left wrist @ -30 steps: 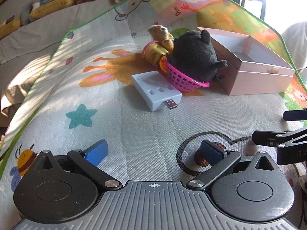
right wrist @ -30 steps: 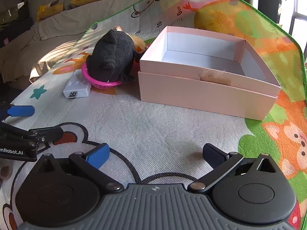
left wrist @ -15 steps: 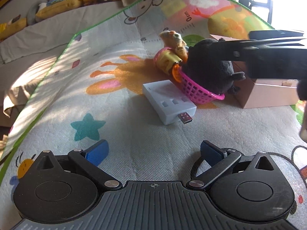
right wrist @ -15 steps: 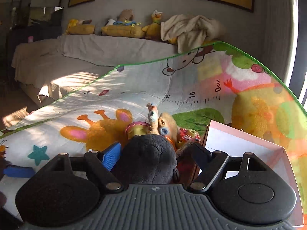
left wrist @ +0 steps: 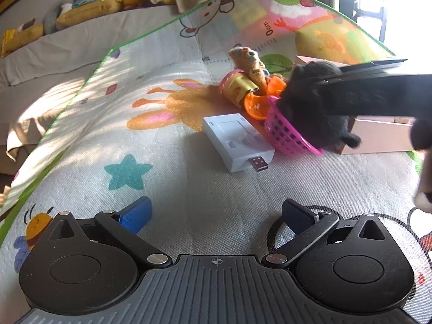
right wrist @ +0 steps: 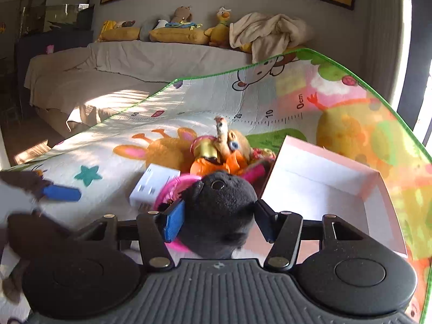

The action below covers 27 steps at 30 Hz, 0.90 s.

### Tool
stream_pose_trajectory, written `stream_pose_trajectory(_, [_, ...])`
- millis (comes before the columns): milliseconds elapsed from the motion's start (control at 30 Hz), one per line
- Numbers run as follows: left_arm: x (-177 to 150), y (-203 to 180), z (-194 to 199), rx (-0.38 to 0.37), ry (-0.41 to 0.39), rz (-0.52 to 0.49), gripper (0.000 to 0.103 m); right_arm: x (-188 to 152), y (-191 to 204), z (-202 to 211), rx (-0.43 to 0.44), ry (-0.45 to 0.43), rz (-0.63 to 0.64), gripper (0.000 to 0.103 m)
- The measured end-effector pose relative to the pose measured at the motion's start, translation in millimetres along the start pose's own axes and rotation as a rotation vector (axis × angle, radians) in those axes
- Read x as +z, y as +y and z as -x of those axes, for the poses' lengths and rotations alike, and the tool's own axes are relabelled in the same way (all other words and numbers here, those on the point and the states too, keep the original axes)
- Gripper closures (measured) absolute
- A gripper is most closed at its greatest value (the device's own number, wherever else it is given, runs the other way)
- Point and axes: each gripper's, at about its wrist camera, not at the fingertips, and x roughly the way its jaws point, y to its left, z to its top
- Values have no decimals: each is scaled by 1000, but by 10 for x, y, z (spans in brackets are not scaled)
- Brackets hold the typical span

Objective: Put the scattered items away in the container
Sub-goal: 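Grasp the black plush cat with the right tool and lift it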

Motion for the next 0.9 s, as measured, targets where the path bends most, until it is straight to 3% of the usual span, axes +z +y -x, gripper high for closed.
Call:
stream_pose_trajectory(100, [-5, 51, 12, -25, -10, 25, 0, -291, -100, 292, -27, 18, -35, 48])
stream_pose_trajectory(300, [21, -41, -17, 10, 16, -15, 0, -626, -404, 732, -139, -22, -160, 26])
stream_pose_trajectory(467, [37, -10, -13, -12, 43, -30, 0, -546, -418, 858, -49, -129, -191, 3])
stream_pose_trajectory(633, [2, 43, 51, -57, 67, -75, 0, -404, -149, 549, 6, -136, -96, 2])
stream_pose_trajectory(833, [-152, 137, 301, -136, 43, -95, 0, -239, -118, 12, 19, -10, -91, 2])
stream_pose_trajectory(900, [-216, 167, 428, -157, 20, -101, 0, -270, -144, -87, 21, 38, -102, 8])
